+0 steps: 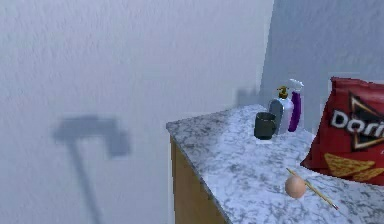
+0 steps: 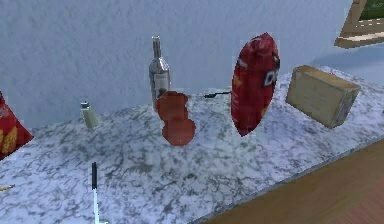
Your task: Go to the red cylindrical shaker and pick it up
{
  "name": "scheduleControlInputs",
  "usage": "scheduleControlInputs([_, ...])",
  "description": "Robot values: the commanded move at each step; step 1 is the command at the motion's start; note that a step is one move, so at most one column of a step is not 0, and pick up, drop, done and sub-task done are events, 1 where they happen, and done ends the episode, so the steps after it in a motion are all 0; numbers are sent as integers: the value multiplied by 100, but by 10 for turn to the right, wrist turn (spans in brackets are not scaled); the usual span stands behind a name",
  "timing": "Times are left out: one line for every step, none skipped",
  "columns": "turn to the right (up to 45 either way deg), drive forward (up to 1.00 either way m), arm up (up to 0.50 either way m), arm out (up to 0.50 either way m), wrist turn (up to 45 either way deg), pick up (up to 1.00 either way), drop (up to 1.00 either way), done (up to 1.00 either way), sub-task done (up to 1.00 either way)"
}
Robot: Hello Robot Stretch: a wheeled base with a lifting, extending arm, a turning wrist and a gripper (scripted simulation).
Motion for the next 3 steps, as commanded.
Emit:
scheduleControlInputs([0, 0, 50, 0, 0, 0, 0, 0, 0])
scheduleControlInputs([0, 0, 38, 0, 0, 0, 0, 0, 0])
scheduleControlInputs([0, 0, 0, 24, 0, 0, 0, 0, 0])
